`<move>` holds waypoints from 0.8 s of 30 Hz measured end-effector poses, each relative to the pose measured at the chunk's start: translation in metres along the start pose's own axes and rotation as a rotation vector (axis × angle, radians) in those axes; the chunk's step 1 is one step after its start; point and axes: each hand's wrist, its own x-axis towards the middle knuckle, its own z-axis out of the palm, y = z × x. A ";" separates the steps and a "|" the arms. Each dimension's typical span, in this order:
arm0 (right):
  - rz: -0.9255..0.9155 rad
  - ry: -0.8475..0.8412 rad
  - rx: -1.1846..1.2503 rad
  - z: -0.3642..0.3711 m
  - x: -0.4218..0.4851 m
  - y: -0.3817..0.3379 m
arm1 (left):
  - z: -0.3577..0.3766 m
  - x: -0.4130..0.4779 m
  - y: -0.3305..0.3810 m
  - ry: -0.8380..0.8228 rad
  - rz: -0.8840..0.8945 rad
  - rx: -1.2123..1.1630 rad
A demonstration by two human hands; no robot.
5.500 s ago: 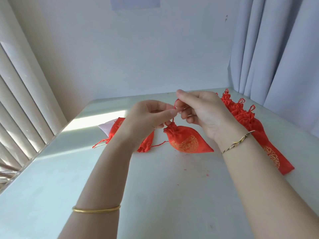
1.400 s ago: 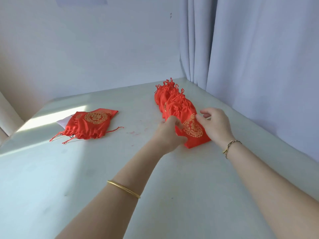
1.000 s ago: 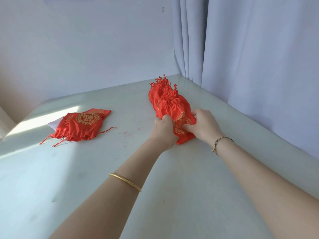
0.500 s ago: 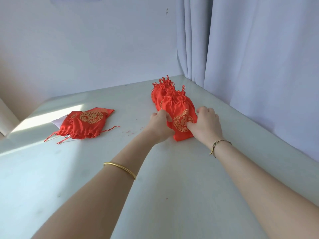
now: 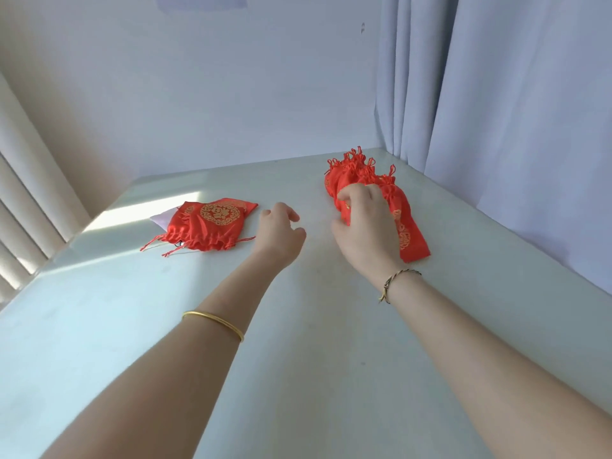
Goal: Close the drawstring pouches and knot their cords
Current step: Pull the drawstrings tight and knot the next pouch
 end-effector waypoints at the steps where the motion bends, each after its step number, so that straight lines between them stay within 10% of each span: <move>1: -0.027 -0.056 0.041 0.012 0.002 -0.012 | -0.011 0.002 -0.012 0.042 -0.019 0.036; 14: 0.147 -0.549 0.349 0.126 0.029 -0.068 | -0.081 0.032 -0.126 0.252 -0.137 0.480; 24: 0.101 -0.407 0.596 0.107 0.048 -0.069 | -0.100 0.043 -0.060 0.357 0.056 0.064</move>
